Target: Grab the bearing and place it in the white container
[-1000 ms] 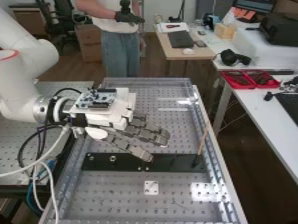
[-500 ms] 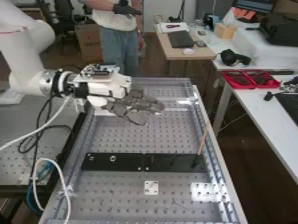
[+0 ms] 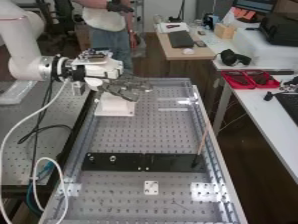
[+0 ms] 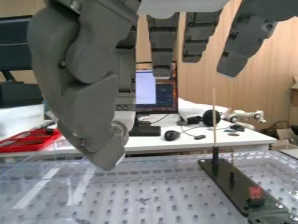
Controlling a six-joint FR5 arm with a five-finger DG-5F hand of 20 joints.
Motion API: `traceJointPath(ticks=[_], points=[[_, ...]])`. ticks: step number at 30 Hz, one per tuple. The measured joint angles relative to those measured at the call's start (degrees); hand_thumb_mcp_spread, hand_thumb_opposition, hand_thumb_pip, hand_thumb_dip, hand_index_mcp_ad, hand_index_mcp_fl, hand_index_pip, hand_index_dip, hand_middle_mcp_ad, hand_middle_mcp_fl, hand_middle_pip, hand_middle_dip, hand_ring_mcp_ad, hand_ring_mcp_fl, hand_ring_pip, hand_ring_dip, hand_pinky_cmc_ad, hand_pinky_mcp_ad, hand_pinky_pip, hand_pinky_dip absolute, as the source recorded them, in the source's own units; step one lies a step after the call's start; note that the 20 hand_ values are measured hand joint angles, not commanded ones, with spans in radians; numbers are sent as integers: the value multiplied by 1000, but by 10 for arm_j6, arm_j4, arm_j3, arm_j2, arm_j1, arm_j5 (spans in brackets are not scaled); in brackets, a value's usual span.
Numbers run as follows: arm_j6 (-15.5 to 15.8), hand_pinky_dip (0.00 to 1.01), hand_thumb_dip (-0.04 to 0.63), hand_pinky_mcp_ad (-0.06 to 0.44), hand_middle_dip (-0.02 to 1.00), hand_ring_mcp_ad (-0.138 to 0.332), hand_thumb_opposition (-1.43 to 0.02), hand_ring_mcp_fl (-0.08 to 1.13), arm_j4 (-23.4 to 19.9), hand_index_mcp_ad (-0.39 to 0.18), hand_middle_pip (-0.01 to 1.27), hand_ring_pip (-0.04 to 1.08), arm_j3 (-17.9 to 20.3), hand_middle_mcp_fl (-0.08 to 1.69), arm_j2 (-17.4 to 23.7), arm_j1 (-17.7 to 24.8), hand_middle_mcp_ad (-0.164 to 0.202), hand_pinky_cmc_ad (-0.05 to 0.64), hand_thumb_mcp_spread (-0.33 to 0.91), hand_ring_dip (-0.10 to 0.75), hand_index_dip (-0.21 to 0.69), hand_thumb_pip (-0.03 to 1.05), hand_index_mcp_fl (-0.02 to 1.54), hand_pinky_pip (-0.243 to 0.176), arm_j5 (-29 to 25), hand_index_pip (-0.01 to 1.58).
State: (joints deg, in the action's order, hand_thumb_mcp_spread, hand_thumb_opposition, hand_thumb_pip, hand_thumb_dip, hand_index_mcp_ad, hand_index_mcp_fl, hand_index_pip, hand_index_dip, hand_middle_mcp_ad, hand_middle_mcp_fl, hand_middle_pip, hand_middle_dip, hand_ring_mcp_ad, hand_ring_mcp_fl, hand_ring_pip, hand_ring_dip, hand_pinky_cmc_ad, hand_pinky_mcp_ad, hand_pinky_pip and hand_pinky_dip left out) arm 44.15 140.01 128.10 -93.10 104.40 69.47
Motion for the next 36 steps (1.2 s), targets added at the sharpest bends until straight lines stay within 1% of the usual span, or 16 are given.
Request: traceJointPath(ticks=[8,9,10,11,12,13,14,18,21,25,26,29,30,31,34,36], points=[[-14,185,316,272,253,115,-1019,2,8,-126,138,101,31,136,27,64,72,382,459,101,157,545,354,-12,-12,1419],[-16,185,316,276,251,113,-1019,2,10,-126,138,103,34,136,30,76,75,382,459,101,157,545,354,-12,-14,1422],[-18,185,316,276,253,113,-1019,2,10,-126,138,101,39,136,33,91,68,382,459,101,157,545,354,-12,-17,1419],[-19,185,316,276,251,113,-1019,2,11,-126,138,101,40,136,34,95,75,382,459,101,157,545,354,-12,-18,1419],[-21,185,316,276,253,113,-1019,2,11,-126,138,101,42,136,36,104,70,382,459,101,157,545,354,-12,-20,1422],[-23,185,316,272,253,115,-1019,2,11,-126,138,101,45,136,38,117,75,382,459,101,157,543,354,-12,-23,1419],[-24,185,316,272,251,115,-1019,2,11,-126,138,101,46,136,38,122,70,382,459,101,157,545,354,-12,-24,1419],[-34,185,316,272,251,113,-1019,2,7,-126,138,101,55,136,39,158,70,382,459,101,157,545,354,-12,-37,1419],[-40,185,316,272,253,115,-1019,2,4,-124,138,101,59,136,34,175,73,382,459,101,157,545,354,-12,-46,1419],[-45,185,316,272,251,115,-1019,2,-5,-124,138,101,65,136,19,188,68,382,459,101,157,545,354,-12,-65,1419],[-46,185,316,272,251,113,-1019,2,-7,-124,138,101,65,136,16,188,75,382,459,101,157,545,354,-12,-68,1419],[-48,185,316,276,253,113,-1019,2,-14,-127,138,101,67,136,9,187,70,382,459,101,157,543,365,-12,-77,1419],[-48,185,316,276,253,113,-1019,2,-17,-127,138,101,67,136,5,186,75,382,459,101,157,543,365,-12,-81,1419],[-49,185,316,272,253,113,-1019,2,-19,-127,138,101,67,136,-2,185,70,382,459,101,157,543,365,-12,-86,1419],[-53,185,316,276,251,113,-1019,2,-19,-127,138,101,65,136,-19,181,73,382,459,101,157,543,367,-12,-95,1422],[-57,185,316,276,251,113,-1019,2,-11,-129,138,101,60,133,-27,178,75,382,463,101,157,545,367,-12,-98,1389]])
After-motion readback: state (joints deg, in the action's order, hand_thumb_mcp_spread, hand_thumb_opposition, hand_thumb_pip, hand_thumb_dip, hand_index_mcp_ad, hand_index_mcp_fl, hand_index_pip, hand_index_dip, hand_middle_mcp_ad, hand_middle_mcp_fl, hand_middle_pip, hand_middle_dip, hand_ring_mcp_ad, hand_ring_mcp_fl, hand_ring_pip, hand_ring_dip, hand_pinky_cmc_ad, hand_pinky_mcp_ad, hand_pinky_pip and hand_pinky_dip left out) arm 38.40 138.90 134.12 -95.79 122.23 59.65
